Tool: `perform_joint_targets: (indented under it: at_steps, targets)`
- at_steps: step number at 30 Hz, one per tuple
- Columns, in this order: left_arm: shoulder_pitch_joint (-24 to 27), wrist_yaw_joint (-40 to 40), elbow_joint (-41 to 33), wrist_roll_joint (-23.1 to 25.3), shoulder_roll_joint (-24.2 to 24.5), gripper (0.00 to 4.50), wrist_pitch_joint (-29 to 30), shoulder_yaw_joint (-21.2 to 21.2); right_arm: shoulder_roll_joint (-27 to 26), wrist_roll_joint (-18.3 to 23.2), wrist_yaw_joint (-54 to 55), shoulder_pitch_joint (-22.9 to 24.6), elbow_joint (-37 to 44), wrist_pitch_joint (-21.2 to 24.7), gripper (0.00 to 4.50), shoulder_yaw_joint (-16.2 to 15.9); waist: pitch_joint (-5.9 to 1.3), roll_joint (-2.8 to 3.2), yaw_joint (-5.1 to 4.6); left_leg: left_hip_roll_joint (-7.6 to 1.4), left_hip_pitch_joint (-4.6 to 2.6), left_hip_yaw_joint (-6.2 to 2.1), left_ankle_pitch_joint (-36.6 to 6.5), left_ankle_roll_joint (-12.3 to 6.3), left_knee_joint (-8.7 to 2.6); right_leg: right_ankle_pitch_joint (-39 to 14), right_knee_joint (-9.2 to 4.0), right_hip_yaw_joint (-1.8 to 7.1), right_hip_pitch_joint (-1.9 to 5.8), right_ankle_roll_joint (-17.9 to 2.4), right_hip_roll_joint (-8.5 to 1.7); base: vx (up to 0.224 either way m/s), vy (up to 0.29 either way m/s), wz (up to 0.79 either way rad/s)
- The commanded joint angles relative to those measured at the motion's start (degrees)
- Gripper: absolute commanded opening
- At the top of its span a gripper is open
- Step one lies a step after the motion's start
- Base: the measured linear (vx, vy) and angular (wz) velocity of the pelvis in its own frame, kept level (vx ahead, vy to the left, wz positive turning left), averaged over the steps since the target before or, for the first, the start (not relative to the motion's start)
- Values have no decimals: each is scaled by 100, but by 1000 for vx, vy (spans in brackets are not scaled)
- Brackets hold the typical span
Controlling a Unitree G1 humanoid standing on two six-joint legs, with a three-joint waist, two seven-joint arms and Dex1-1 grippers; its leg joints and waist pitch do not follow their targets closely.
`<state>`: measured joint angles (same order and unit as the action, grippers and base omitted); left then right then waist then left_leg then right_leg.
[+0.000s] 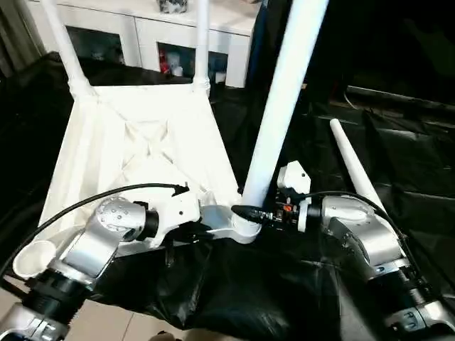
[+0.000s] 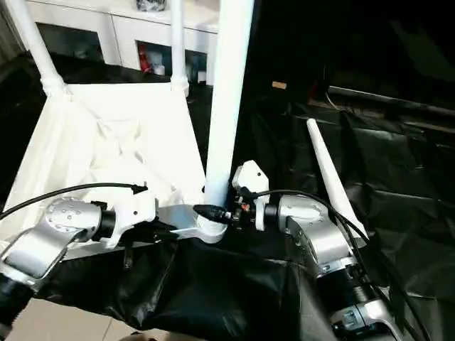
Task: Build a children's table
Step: Insert table leg to table base
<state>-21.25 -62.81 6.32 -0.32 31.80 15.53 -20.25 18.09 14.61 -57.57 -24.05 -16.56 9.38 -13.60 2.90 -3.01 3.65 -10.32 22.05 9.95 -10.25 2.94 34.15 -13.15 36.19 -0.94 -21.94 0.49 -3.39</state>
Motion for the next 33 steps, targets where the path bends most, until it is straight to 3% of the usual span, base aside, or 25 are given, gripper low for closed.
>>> perform_joint_targets:
  at_steps: [1,3,6,8,9,10,11,12,13,14,15,16,18,20,25,28,29,33]
  targets:
    - [-153,207,-382,-57,-190,0,86,53,-71,-463,610,129,-527,89,187,-35,-240,77,2,-290,-152,-81,-1484,90,-503,-780,-447,203,123,-1287,-413,0,0,0]
    - [-192,431,-375,-13,-303,0,228,123,-182,-558,996,82,-666,61,187,56,-230,71,-17,-292,-163,-87,-1675,185,-519,-1132,-477,203,101,-1226,-419,0,0,0]
    - [-353,946,-369,178,-577,0,659,185,-459,-672,1800,3,-973,43,187,282,-237,116,-70,-289,-151,-126,-1833,367,-543,-1445,-493,200,97,-1125,-426,0,0,0]
    - [-509,1355,-392,345,-848,0,1108,170,-761,-728,2494,-50,-1193,65,187,428,-236,96,-102,-278,-130,-128,-1830,375,-546,-1459,-504,202,97,-1070,-418,0,0,0]
    - [-543,1444,-397,376,-922,0,1213,156,-841,-738,2673,-77,-1261,82,187,461,-244,135,-120,-275,-151,-118,-1862,408,-536,-1415,-519,215,67,-1081,-417,0,0,0]
    - [-615,1649,-402,430,-1114,0,1486,128,-1011,-770,3061,-159,-1431,113,187,525,-252,166,-140,-270,-146,-128,-1891,429,-536,-1372,-519,207,86,-1096,-409,0,0,0]
    - [-651,1788,-377,447,-1227,0,1608,142,-1081,-794,3221,-204,-1512,110,187,554,-255,155,-145,-263,-137,-132,-1850,436,-529,-1324,-503,204,89,-1111,-408,0,0,0]
    - [-727,2088,-324,480,-1464,0,1866,175,-1220,-847,3546,-297,-1675,100,187,611,-266,214,-161,-256,-117,-134,-1758,433,-522,-1152,-486,207,105,-1140,-405,0,0,0]
    - [-840,2481,-160,564,-1806,0,2086,180,-1416,-869,3917,-438,-1899,77,187,673,-273,204,-161,-248,-116,-127,-1674,418,-506,-1001,-486,202,110,-1163,-393,0,0,0]
    - [-840,2481,-160,564,-1806,0,2086,180,-1416,-869,3917,-438,-1899,77,187,673,-274,191,-178,-241,-113,-111,-1608,412,-495,-901,-479,208,111,-1185,-388,0,0,0]
    - [-901,2640,-19,662,-1964,0,2065,106,-1510,-896,4055,-516,-1996,52,187,664,-289,217,-147,-237,-121,-116,-1518,373,-478,-767,-479,204,126,-1200,-393,0,0,0]
    - [-925,2670,55,705,-2021,0,2046,57,-1551,-913,4090,-547,-2022,33,187,655,-294,215,-153,-230,-80,-118,-1346,331,-474,-477,-457,201,161,-1212,-385,0,0,0]
    - [-951,2701,111,749,-2068,0,2060,29,-1595,-927,4138,-570,-2046,15,187,663,-313,204,-139,-226,-84,-103,-1099,199,-446,83,-426,193,186,-1254,-371,0,0,0]
    - [-1013,2751,205,800,-2089,0,2046,29,-1638,-971,4162,-561,-2032,2,187,650,-305,214,-132,-227,-100,-90,-1077,134,-447,167,-432,192,179,-1287,-361,0,0,0]
    - [-1075,2802,216,814,-2056,0,2088,20,-1695,-1086,4262,-585,-2117,-87,187,590,-270,216,-133,-252,-135,-100,-1595,238,-495,-579,-497,197,138,-1235,-372,0,0,0]
    - [-1069,2767,210,819,-2007,0,2021,5,-1724,-1060,4289,-609,-2170,-76,187,644,-270,218,-143,-254,-132,-111,-1685,284,-505,-751,-505,202,127,-1167,-376,0,0,0]
    - [-1043,2687,186,804,-1958,0,1889,-10,-1739,-951,4225,-625,-2176,-46,222,730,-269,212,-143,-255,-131,-111,-1698,277,-506,-774,-510,205,122,-1152,-382,0,0,0]
    - [-957,2506,53,744,-1863,0,1817,-31,-1732,-800,4105,-694,-2163,15,262,872,-283,215,-143,-255,-125,-110,-1608,272,-504,-630,-497,202,128,-1169,-377,0,0,0]
